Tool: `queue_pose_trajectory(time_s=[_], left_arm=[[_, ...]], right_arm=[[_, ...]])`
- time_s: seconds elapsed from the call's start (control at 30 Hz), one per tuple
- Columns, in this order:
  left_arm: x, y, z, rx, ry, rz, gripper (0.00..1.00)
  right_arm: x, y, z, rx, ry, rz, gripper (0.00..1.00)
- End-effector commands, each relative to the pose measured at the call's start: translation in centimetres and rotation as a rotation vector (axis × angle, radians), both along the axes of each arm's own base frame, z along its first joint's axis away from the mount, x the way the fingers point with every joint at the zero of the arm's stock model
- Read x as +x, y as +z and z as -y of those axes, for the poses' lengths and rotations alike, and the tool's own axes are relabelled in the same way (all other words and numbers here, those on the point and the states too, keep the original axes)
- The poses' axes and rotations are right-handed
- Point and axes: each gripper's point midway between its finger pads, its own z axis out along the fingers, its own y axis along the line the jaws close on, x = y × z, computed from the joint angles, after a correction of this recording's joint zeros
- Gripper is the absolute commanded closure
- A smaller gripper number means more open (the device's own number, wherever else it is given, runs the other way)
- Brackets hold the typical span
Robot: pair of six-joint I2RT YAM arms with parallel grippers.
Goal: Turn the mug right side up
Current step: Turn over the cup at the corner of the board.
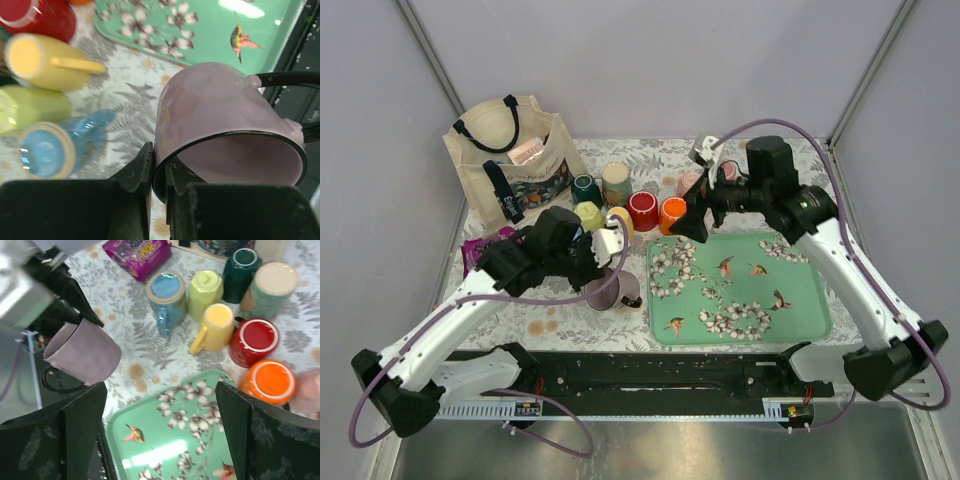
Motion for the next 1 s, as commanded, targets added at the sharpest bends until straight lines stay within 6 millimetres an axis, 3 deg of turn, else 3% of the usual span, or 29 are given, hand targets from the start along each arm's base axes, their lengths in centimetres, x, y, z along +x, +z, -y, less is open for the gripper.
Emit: queue_pose_trajectory(time_s=[0.0,0.2,0.37,0.47,0.73,0.8,0.87,0.9,0.93,0.97], left_arm=[[0.1,1.6,2.2,-0.122,0.048,-0.150,1.00],[2.9,0.9,3.8,-0.169,0.153,-0.252,1.00],[5.2,0.7,4.6,-0.251,0.271,-0.396,1.00],[5.4,1.2,5.2,-0.276,0.257,-0.419,1.00],[5.4,2.3,6.2,-0.370,0.265,-0.505,1.00],[5.5,2.2,6.0,-0.376,0.276,-0.511,1.00],[6.1,2.3,5.8,-0.395,0.310,-0.517,1.00],[6.4,2.4,5.6,-0.408,0.326,-0.524,0.95],[6.8,2.5,5.3,-0.428,0.357,-0.536,0.78],[7.2,2.5,5.0,-0.442,0.380,-0.543,0.68]], right_arm=[[0.5,-1.1,1.8,-0.101,-0.009,0.202,0.01],[-3.8,-4.3,0.4,-0.264,0.215,0.275,0.06],[-6.5,-7.5,-1.2,-0.354,0.362,0.313,0.22],[-5.6,-8.9,-2.3,-0.393,0.361,0.377,0.26],[-2.3,-9.5,-5.2,-0.397,0.292,0.405,0.41],[-2.0,-9.7,-5.6,-0.408,0.296,0.405,0.60],[-2.3,-10.3,-5.7,-0.420,0.322,0.392,0.89],[-2.3,-10.3,-5.6,-0.420,0.323,0.397,0.99],[-2.3,-10.3,-5.5,-0.420,0.317,0.398,1.00],[-2.4,-10.4,-5.3,-0.416,0.316,0.402,1.00]])
